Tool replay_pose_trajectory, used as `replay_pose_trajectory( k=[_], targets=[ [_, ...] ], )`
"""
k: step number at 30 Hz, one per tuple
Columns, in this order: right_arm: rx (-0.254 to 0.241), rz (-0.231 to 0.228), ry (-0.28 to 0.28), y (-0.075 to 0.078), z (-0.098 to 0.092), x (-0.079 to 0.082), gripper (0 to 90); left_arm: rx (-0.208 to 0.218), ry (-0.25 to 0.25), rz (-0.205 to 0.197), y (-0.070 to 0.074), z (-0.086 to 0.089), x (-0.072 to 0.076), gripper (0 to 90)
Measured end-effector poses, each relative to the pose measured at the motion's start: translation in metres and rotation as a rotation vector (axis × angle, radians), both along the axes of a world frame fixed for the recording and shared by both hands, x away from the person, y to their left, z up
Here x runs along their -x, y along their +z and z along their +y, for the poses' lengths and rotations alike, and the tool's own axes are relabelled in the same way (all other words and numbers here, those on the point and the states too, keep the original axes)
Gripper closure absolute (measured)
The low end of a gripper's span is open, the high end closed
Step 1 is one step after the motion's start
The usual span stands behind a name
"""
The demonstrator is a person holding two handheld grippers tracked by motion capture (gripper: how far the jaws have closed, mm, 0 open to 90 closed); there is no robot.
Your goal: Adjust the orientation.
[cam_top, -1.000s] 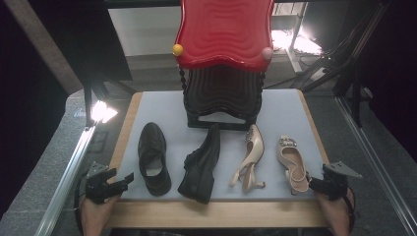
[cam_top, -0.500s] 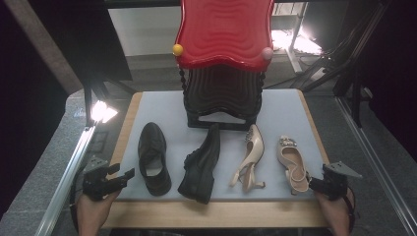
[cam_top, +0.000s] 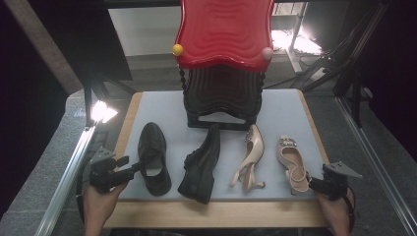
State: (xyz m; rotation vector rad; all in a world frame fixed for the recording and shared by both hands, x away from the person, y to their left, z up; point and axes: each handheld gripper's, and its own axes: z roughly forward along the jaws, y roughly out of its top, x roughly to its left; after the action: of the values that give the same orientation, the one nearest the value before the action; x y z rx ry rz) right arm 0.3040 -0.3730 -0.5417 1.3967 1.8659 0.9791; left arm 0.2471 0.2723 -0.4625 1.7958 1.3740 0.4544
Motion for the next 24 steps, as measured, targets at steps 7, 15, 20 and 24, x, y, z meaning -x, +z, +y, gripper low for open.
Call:
replay_pose_trajectory(
  k=[7,15,20,24],
  targets=[
    [0.000,0.000,0.000,0.000,0.000,0.000,17.1,-0.073,0.024,0.045,-0.009,-0.012,-0.016,49.6],
    [0.000,0.000,0.000,0.000,0.000,0.000,17.1,-0.132,0.038,0.062,-0.020,-0.021,-0.032,55.3],
    [-0.001,0.000,0.001,0.000,0.000,0.000,17.1,-0.139,0.059,0.060,-0.021,-0.018,-0.037,66.4],
    [-0.001,0.000,0.000,0.000,0.000,0.000,17.1,-0.136,0.057,0.055,-0.020,-0.017,-0.036,70.5]
  ],
)
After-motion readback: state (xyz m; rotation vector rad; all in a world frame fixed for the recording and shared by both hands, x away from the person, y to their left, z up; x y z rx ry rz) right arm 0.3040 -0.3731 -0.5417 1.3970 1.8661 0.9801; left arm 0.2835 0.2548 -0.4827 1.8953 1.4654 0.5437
